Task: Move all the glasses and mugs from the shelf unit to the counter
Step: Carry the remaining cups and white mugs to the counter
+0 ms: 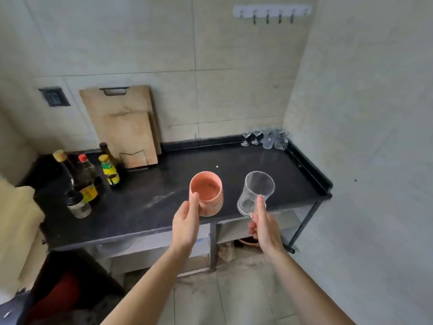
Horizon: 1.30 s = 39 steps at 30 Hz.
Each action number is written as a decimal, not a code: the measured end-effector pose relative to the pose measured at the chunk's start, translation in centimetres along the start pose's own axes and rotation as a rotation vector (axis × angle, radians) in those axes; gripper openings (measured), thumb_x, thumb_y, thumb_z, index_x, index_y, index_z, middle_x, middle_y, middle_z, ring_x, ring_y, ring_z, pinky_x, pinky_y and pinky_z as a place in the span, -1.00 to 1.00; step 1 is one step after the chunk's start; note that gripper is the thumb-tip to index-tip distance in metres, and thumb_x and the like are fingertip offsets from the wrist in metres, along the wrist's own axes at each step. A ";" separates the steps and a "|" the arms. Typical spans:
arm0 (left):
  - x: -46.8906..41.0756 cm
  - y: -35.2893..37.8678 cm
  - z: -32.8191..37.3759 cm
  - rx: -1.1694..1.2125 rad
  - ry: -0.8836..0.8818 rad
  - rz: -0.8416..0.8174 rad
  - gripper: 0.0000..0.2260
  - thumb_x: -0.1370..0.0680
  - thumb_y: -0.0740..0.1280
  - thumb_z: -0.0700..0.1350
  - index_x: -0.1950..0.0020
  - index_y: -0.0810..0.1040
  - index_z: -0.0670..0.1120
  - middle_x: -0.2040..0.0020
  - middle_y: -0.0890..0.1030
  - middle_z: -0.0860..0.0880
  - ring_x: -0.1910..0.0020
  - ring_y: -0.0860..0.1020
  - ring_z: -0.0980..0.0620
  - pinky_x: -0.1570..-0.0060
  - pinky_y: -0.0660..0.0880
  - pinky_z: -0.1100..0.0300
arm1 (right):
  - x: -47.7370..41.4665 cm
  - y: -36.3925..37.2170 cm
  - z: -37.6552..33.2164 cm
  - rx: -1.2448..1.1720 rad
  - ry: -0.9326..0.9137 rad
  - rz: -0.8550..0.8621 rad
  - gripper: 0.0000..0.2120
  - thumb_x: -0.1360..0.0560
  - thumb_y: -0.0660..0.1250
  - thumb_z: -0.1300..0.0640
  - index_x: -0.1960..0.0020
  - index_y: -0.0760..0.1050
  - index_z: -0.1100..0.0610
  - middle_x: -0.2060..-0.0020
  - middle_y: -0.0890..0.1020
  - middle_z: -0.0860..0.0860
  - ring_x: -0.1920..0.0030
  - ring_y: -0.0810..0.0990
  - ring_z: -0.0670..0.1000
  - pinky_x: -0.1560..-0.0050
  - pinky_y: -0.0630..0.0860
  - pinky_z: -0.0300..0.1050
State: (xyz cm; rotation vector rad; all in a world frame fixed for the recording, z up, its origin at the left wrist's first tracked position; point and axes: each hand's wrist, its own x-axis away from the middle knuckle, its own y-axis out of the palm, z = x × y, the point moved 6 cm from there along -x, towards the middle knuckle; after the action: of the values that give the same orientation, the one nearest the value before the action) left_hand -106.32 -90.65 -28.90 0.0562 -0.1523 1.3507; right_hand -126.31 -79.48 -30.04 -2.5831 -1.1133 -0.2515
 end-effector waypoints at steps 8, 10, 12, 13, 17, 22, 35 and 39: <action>-14.3 13.5 2.8 -0.063 -0.076 -0.240 -0.52 -0.50 0.27 0.30 0.11 0.61 -0.13 0.06 0.65 -0.17 0.13 0.57 -0.01 -0.09 0.55 -0.07 | -13.0 -5.7 -3.6 -0.011 0.087 0.203 -0.15 -0.24 0.05 -0.74 0.29 0.48 0.09 0.42 0.51 -0.07 0.34 0.54 -0.03 0.16 0.44 -0.08; -16.3 16.2 2.7 -0.037 -0.113 -0.276 -0.50 -0.46 0.29 0.30 0.09 0.61 -0.17 0.01 0.65 -0.20 0.11 0.56 0.02 -0.15 0.53 -0.12 | -15.4 -6.8 -3.6 -0.014 0.098 0.235 -0.19 -0.21 0.09 -0.74 0.35 0.40 0.06 0.46 0.51 -0.09 0.37 0.54 -0.04 0.16 0.46 -0.06; -18.5 18.9 2.3 -0.031 -0.154 -0.294 -0.46 -0.43 0.31 0.31 0.08 0.62 -0.19 0.06 0.67 -0.19 0.11 0.56 0.03 -0.10 0.53 -0.08 | -18.4 -7.7 -3.2 -0.011 0.121 0.244 -0.22 -0.22 0.12 -0.72 0.36 0.40 0.05 0.50 0.50 -0.13 0.37 0.54 -0.05 0.13 0.50 -0.03; -19.7 20.2 1.9 -0.031 -0.175 -0.291 -0.44 -0.42 0.32 0.31 0.07 0.61 -0.21 0.12 0.67 -0.14 0.12 0.56 0.04 -0.06 0.52 -0.02 | -20.2 -8.0 -2.8 -0.013 0.142 0.236 -0.22 -0.23 0.14 -0.71 0.34 0.44 0.05 0.50 0.51 -0.12 0.35 0.55 -0.04 0.10 0.51 -0.01; -24.3 25.4 0.0 -0.074 -0.243 -0.264 -0.56 -0.48 0.31 0.24 0.19 0.55 -0.17 0.22 0.56 -0.03 0.20 0.47 0.04 0.08 0.42 0.07 | -27.4 -9.4 -1.2 -0.034 0.254 0.204 -0.21 -0.27 0.16 -0.61 0.21 0.59 0.14 0.34 0.62 0.01 0.26 0.61 0.02 0.03 0.53 0.06; -30.7 33.1 -2.1 -0.163 -0.302 -0.210 -0.66 -0.58 0.25 0.11 0.26 0.43 -0.10 0.29 0.42 -0.04 0.26 0.37 0.01 0.18 0.33 0.07 | -38.3 -12.1 -1.3 0.073 0.282 0.121 -0.44 -0.29 0.10 -0.52 0.19 0.53 -0.06 0.15 0.67 -0.01 0.14 0.69 -0.03 -0.14 0.58 0.11; -41.6 49.1 -8.9 -0.297 -0.639 -0.159 -0.77 -0.59 0.13 0.02 0.13 0.45 -0.08 0.19 0.50 -0.02 0.22 0.56 -0.01 0.02 0.48 0.08 | -58.4 -16.3 2.5 0.065 0.516 -0.037 -0.39 -0.31 0.07 -0.53 0.15 0.51 -0.02 0.05 0.63 -0.02 0.11 0.71 0.01 -0.18 0.61 0.12; -43.6 51.2 -10.6 -0.306 -0.646 -0.170 -0.75 -0.60 0.11 0.04 0.09 0.49 -0.07 0.17 0.49 -0.01 0.15 0.59 -0.03 0.06 0.46 0.09 | -61.3 -16.2 3.7 0.041 0.552 -0.027 -0.42 -0.33 0.09 -0.52 0.20 0.47 -0.01 0.07 0.63 0.01 0.08 0.71 0.03 -0.18 0.61 0.11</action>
State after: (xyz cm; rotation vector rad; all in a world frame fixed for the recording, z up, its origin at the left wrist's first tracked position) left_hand -164.57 -120.25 -48.00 0.2416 -0.8770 1.0879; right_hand -179.73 -109.07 -47.30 -2.2485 -0.9274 -0.8732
